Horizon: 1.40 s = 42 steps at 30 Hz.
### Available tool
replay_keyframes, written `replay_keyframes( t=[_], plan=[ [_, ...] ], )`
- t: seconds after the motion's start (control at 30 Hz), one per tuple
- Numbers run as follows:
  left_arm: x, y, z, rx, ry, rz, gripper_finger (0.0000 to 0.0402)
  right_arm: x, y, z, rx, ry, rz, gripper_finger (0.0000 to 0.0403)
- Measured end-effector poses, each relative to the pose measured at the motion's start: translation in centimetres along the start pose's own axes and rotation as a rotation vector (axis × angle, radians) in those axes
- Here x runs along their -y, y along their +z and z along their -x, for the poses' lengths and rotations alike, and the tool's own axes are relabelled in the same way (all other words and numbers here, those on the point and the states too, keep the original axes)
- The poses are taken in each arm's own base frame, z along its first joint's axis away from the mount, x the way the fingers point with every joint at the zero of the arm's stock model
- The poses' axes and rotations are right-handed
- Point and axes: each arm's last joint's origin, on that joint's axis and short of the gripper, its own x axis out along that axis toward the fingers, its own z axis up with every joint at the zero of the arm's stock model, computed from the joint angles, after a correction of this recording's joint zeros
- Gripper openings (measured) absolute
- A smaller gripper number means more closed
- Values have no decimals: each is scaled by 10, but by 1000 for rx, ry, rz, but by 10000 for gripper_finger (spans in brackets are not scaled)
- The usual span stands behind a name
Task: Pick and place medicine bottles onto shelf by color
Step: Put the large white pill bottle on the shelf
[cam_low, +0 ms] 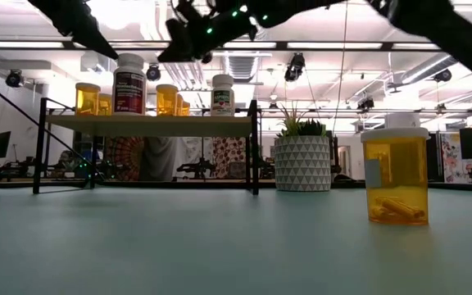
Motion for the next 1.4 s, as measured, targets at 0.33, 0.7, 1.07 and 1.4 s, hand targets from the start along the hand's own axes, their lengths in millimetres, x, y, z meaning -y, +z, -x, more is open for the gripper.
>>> replay_keyframes(
  t=[0.33,0.7,1.07,1.4],
  plan=[
    [-6,-2,11,46,66,6,0,1,-9,-25,14,-6,-23,11],
    [-5,2,4,26,115,4,0,-8,-7,-25,36,100,-69,11],
    [-3,3,-3,-17,138,-13,0,-10,-4,-18,-20,122,-48,11],
    [-3,2,-3,-14,140,-6,0,-16,0,-15,-28,135,-36,11]
  ],
)
